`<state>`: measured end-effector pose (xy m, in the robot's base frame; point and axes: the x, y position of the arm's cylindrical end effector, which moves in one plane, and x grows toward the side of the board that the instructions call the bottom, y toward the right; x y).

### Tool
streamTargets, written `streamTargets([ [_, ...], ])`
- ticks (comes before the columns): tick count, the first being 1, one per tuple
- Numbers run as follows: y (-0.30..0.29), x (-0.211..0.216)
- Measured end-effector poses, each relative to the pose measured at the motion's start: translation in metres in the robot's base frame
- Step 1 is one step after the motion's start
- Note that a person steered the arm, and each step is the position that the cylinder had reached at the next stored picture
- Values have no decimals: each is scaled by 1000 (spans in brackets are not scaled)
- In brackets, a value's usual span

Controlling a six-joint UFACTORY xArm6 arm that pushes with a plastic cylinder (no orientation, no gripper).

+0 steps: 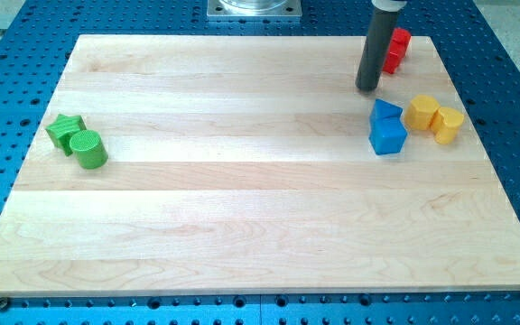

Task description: Place the arm at the top corner of the board

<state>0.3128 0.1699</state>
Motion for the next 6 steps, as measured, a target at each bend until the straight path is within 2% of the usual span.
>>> streamTargets([
  [4,24,5],
  [5,61,4],
  [6,125,-12],
])
